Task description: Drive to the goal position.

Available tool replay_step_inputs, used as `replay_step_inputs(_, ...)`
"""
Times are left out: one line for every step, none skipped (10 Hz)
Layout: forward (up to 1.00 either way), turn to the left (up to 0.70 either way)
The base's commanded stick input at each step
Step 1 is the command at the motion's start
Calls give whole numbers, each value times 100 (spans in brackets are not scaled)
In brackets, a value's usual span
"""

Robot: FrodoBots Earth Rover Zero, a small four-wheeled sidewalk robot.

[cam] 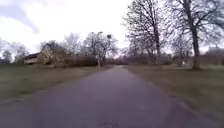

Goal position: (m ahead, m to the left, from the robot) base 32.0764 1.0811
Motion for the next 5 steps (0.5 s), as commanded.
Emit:
replay_step_inputs(100, 0)
replay_step_inputs(100, 0)
replay_step_inputs(100, 0)
replay_step_inputs(100, 0)
replay_step_inputs(100, 0)
